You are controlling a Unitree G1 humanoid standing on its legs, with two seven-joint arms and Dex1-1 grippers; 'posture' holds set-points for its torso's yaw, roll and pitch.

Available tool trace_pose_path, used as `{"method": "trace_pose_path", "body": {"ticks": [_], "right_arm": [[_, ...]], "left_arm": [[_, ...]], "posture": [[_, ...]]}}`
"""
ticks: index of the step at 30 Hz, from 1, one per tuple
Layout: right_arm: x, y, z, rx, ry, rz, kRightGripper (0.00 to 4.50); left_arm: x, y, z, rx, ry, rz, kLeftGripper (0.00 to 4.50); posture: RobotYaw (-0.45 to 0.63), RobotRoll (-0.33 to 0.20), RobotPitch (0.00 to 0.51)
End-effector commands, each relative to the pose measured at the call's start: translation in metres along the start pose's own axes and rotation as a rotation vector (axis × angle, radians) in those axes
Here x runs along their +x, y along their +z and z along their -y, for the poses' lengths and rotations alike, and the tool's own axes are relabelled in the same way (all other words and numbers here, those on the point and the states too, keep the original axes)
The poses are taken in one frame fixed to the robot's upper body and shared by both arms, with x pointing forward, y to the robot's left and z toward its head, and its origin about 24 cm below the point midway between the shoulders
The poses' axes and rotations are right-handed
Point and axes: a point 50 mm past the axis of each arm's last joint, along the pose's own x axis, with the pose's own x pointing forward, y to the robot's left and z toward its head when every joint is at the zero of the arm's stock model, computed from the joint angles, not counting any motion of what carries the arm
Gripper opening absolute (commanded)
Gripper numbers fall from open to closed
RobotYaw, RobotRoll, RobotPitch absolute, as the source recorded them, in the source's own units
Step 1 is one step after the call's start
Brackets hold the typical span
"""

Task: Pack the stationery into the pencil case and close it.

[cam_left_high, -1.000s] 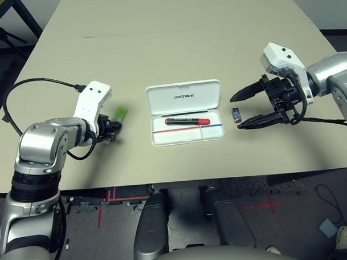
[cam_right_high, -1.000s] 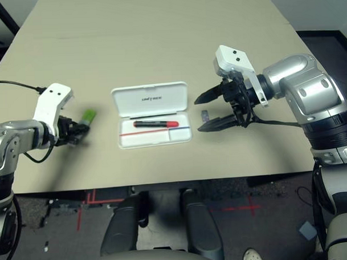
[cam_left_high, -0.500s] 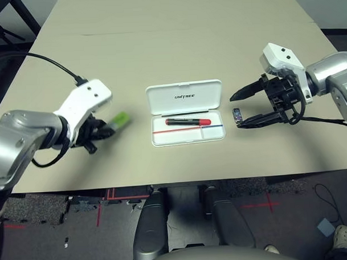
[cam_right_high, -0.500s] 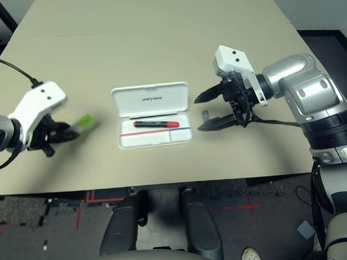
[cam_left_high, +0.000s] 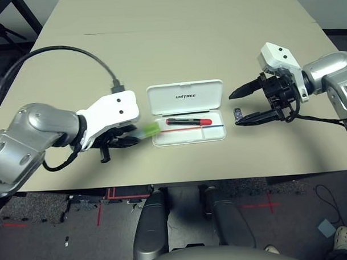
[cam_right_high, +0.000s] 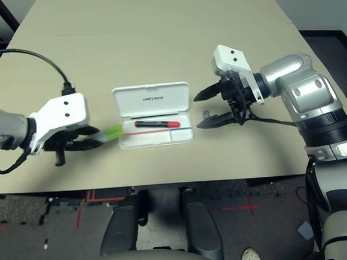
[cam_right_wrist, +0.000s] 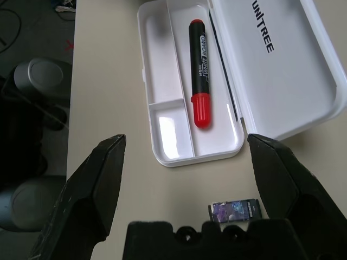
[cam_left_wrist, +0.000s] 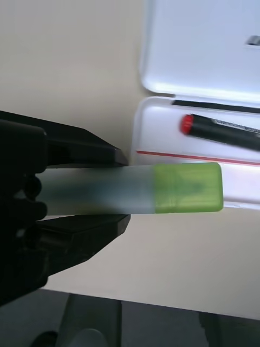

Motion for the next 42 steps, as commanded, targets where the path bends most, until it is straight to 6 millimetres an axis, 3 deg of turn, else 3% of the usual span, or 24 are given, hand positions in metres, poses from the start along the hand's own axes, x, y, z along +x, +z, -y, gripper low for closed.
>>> {"method": "trace_pose_path", "body": {"ticks": [1,9,23,41,42], "right_arm": [[-0.001,0.003,0.000,-0.024,-0.005,-0.007,4.50],[0.001,0.000,-0.001,-0.028,-0.012,-0.023,4.50],[0.002,-0.004,-0.003,-0.027,-0.026,-0.040,4.50],[0.004,-0.008,-0.003,-0.025,-0.041,-0.050,4.50],[0.004,-0.008,-0.003,-0.025,-0.042,-0.050,4.50]], "left_arm": [[0.014,0.004,-0.003,0.058,-0.033,-0.015,1.08],[0.037,0.008,-0.017,0.097,-0.024,-0.039,1.08],[0.070,0.021,-0.016,0.119,-0.094,0.018,1.08],[0.080,0.022,-0.015,0.088,-0.123,0.022,1.08],[0.079,0.022,-0.015,0.084,-0.122,0.022,1.43]], "posture": [[0.11,0.000,0.236],[0.09,0.000,0.238],[0.07,0.000,0.243],[0.06,0.000,0.245],[0.06,0.000,0.245]]}}
